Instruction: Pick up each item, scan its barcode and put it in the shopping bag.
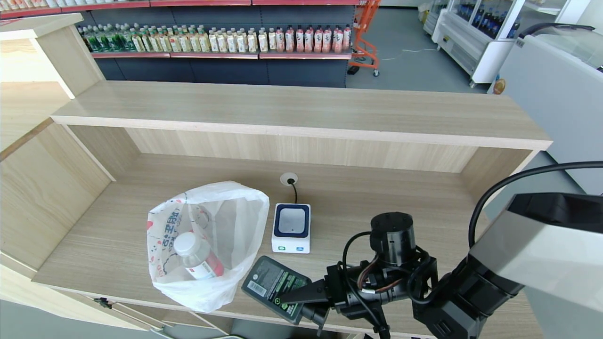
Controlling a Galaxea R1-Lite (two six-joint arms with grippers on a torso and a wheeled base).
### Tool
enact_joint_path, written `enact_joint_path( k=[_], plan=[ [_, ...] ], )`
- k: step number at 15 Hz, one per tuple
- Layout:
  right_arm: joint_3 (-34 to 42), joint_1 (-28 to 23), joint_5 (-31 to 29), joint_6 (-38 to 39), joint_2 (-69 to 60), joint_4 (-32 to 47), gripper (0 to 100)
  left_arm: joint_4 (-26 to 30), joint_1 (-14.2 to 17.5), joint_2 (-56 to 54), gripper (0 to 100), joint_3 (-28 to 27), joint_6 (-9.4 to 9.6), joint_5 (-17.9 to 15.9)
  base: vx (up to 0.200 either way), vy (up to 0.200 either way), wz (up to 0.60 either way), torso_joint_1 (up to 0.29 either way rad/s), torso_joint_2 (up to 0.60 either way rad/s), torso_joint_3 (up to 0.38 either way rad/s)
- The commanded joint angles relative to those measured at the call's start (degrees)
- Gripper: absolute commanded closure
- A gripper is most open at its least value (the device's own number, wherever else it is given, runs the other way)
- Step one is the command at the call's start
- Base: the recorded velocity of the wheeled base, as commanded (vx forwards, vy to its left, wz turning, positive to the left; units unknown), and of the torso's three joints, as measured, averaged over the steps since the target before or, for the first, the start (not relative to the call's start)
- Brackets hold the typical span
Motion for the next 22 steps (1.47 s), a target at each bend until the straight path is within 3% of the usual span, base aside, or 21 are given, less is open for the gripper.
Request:
enact_joint_path(
  k=[1, 6, 9, 11, 14, 15, 17, 19, 20, 22],
  plan=[
    [-0.1, 0.0, 0.0, 0.0, -0.1, 0.0, 100, 0.0, 0.0, 0.0, 0, 0.0, -0.03, 0.0, 0.0, 0.0, 0.0, 0.0, 0.0, 0.0],
    [0.0, 0.1, 0.0, 0.1, -0.3, 0.2, 100, 0.0, 0.0, 0.0, 0, 0.0, -0.03, 0.0, 0.0, 0.0, 0.0, 0.0, 0.0, 0.0],
    [-0.8, 1.5, -0.7, 7.1, -3.2, -0.5, 100, 0.0, 0.0, 0.0, 0, 0.0, -0.03, 0.0, 0.0, 0.0, 0.0, 0.0, 0.0, 0.0],
    [-2.5, 3.7, -5.2, 19.8, -9.4, -0.5, 100, 0.0, 0.0, 0.0, 0, 0.0, -0.03, 0.0, 0.0, 0.0, 0.0, 0.0, 0.0, 0.0],
    [-1.4, 7.5, -22.5, 38.1, -18.5, -0.5, 100, 0.0, 0.0, 0.0, 0, 0.0, -0.03, 0.0, 0.0, 0.0, 0.0, 0.0, 0.0, 0.0],
    [-0.8, 8.2, -34.0, 46.6, -24.2, 0.2, 100, 0.0, 0.0, 0.0, 0, 0.0, -0.03, 0.0, 0.0, 0.0, 0.0, 0.0, 0.0, 0.0],
    [4.3, 8.4, -49.1, 56.8, -31.0, 0.2, 100, 0.0, 0.0, 0.0, 0, 0.0, -0.03, 0.0, 0.0, 0.0, 0.0, 0.0, 0.0, 0.0],
    [9.4, 8.4, -48.5, 70.7, -34.1, 1.6, 100, 0.0, 0.0, 0.0, 0, 0.0, -0.03, 0.0, 0.0, 0.0, 0.0, 0.0, 0.0, 0.0],
    [10.0, 8.4, -47.6, 73.9, -35.4, 2.8, 100, 0.0, 0.0, 0.0, 0, 0.0, -0.03, 0.0, 0.0, 0.0, 0.0, 0.0, 0.0, 0.0],
    [10.0, 5.9, -52.6, 91.6, -40.0, 11.6, 100, 0.0, 0.0, 0.0, 0, 0.0, -0.03, 0.0, 0.0, 0.0, 0.0, 0.0, 0.0, 0.0]
  ],
)
